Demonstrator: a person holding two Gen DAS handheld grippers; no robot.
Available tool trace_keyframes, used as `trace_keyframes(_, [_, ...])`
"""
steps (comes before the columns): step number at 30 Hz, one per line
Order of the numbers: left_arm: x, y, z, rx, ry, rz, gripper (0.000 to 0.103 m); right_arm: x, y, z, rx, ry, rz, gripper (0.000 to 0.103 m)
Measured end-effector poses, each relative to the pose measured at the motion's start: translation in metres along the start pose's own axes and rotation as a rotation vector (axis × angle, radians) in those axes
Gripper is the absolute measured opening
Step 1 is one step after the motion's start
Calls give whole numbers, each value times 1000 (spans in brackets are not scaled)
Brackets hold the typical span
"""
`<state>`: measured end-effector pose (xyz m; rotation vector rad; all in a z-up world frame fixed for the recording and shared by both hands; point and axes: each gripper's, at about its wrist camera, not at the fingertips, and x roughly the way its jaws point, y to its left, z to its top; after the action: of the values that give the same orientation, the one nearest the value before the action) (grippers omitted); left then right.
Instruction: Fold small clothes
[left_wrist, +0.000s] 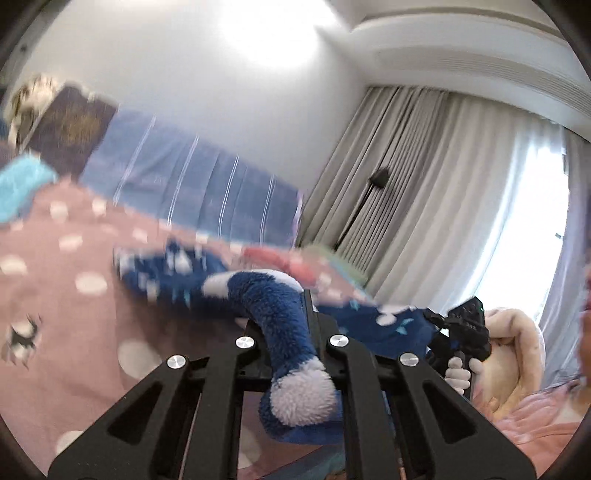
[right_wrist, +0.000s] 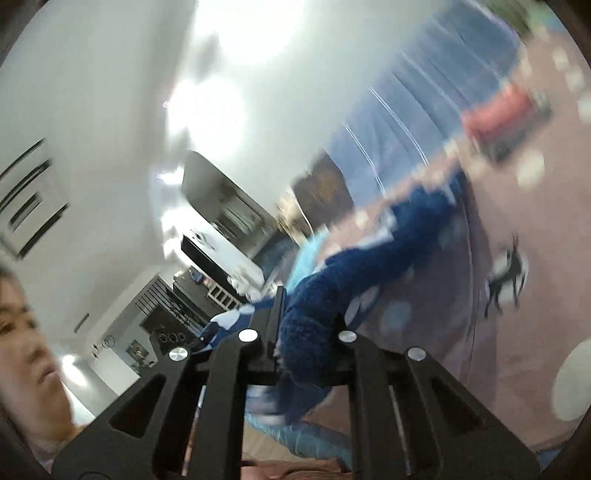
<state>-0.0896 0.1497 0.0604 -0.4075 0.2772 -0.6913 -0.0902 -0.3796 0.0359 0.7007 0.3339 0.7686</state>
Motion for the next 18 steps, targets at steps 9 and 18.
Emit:
trace_keyframes(9, [17,29,-8,-79,45,123,11,25,-38,2,32,3,-138,15])
trace_keyframes(18, [77,72,19,-88,65,220,11,104,-61,52,-66,19,-265,17])
